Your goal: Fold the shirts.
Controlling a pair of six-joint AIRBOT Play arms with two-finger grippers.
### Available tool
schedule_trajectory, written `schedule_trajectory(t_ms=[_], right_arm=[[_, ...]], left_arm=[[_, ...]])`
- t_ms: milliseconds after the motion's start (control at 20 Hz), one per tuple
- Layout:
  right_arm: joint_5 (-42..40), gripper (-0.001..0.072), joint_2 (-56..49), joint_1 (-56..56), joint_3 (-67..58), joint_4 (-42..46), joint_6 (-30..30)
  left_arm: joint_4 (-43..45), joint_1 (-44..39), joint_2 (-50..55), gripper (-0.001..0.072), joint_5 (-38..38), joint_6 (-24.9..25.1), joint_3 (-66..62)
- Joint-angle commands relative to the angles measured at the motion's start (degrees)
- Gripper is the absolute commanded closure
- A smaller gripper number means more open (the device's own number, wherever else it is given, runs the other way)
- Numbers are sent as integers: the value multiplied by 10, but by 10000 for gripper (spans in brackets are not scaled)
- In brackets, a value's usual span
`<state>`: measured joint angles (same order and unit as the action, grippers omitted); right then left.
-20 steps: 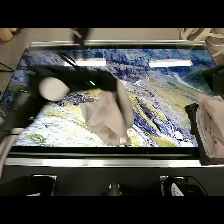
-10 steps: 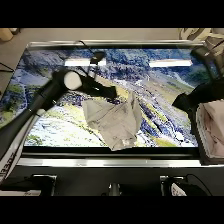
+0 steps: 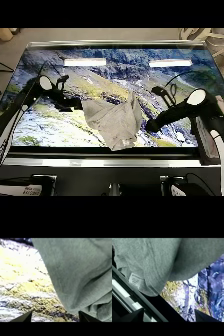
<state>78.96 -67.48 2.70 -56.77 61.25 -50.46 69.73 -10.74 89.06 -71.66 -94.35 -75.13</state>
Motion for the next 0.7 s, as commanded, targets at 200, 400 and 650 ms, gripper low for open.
schedule_trajectory(t_ms=[200,400,650], right_arm=[[-37,1,-61,88,33,-6,34],[-63,1,-97,128,33,-17,34],[-138,30,-123,161,33,-19,2]], left_arm=[[-120,-30,33,30,113,29,78],[-175,-34,55,120,148,28,78],[-188,-34,64,668,158,33,76]])
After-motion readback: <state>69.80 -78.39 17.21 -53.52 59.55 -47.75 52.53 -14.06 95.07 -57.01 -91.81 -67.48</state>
